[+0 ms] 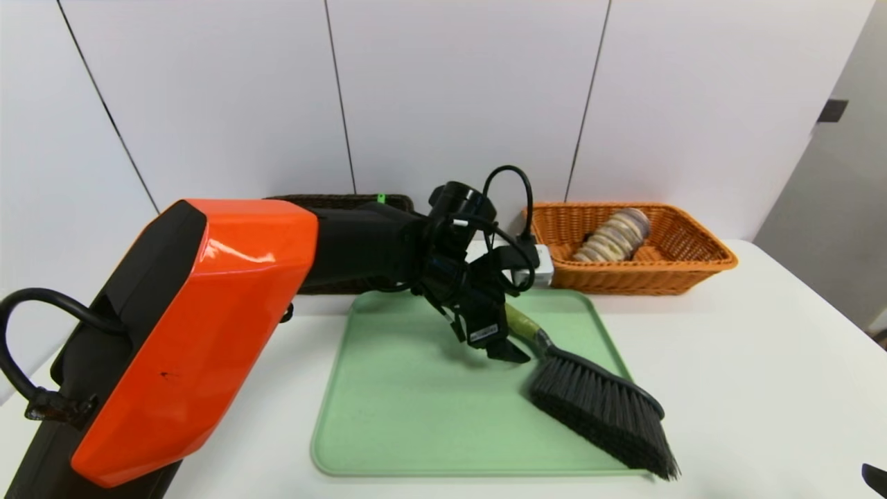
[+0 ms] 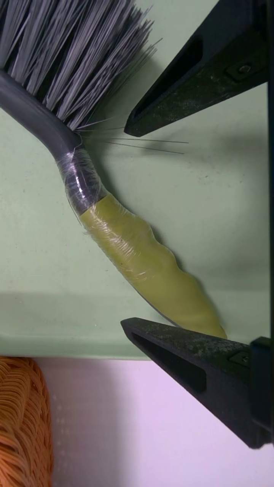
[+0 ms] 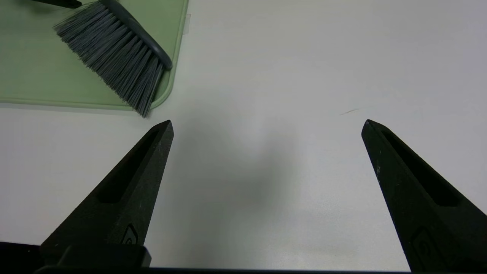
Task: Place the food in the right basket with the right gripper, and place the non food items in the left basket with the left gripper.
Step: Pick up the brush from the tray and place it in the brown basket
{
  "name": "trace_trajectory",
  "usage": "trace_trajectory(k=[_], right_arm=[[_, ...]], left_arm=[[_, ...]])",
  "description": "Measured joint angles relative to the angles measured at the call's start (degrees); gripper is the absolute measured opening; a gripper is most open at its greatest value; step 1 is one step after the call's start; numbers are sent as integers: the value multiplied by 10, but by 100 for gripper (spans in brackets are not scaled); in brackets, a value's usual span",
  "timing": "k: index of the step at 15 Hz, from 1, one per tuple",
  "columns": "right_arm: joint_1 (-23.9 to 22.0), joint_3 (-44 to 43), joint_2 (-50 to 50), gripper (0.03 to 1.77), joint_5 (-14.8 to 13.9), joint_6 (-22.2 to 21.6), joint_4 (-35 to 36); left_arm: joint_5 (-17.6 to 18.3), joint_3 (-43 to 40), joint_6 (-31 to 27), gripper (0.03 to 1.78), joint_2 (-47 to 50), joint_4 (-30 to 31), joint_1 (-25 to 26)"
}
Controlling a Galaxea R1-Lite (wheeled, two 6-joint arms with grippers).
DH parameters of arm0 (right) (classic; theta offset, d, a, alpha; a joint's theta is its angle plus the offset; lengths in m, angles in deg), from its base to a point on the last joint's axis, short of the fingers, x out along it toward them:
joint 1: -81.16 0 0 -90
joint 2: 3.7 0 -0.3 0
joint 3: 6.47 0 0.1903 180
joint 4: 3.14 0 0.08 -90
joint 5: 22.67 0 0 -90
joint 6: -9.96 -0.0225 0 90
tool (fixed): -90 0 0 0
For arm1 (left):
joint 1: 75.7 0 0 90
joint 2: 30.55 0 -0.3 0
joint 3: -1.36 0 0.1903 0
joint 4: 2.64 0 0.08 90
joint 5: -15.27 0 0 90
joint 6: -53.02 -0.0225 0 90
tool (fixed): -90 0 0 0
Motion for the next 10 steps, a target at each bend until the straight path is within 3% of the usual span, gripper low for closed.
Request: trace_trajectory(k=[10], right_arm=[[-1, 12, -1, 171, 2, 0, 1]], left_arm=[[20, 5, 32, 169, -21, 24, -2]])
